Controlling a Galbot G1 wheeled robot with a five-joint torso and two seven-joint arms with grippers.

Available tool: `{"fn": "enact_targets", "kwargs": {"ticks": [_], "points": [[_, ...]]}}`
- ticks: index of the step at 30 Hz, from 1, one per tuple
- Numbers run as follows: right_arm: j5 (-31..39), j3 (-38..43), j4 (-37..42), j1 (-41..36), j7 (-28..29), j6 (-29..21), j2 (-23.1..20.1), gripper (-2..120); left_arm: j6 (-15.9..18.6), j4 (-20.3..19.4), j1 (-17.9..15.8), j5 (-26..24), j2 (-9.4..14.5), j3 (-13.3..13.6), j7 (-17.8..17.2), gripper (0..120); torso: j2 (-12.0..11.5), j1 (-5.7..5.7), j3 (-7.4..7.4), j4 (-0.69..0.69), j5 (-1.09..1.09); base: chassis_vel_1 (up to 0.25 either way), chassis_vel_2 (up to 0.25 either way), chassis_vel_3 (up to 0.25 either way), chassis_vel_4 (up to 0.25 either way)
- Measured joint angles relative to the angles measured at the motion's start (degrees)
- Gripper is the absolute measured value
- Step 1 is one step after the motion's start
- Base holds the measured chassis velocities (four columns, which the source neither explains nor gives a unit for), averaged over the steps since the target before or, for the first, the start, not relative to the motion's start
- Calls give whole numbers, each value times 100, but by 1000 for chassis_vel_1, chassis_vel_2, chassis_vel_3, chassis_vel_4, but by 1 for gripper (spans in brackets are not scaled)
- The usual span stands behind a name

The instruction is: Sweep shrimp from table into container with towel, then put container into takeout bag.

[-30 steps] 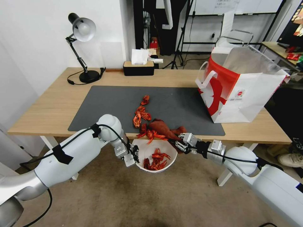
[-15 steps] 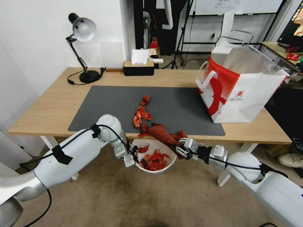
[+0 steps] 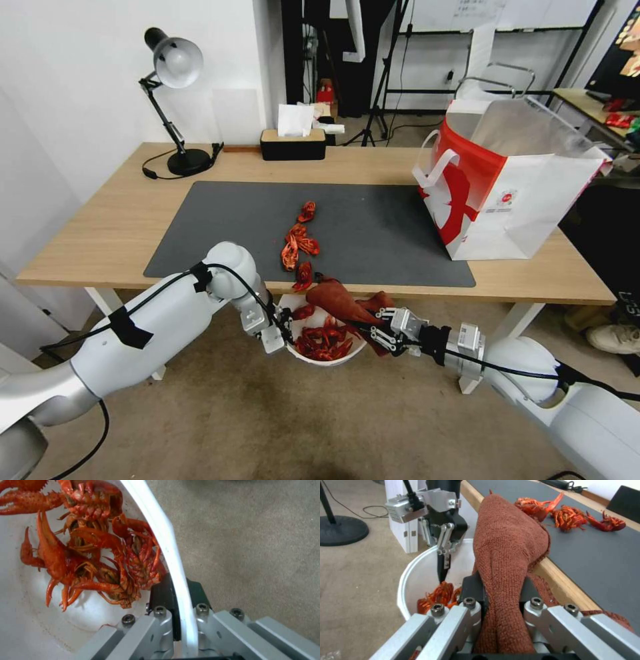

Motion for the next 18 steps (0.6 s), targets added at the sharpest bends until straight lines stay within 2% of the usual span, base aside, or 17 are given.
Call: {"fn": "enact_targets", "kwargs": {"ticks": [11, 18], "points": [[264, 318, 201, -114, -303, 17, -124, 9, -1, 47, -4, 7, 4, -3, -2, 0, 0, -1, 0, 0, 0, 0, 0, 0, 0], [529, 432, 230, 14, -236, 30, -165, 9, -8, 67, -5, 7, 1, -7, -3, 0, 0, 0, 0, -1, 0, 0, 0, 0, 0]]}}
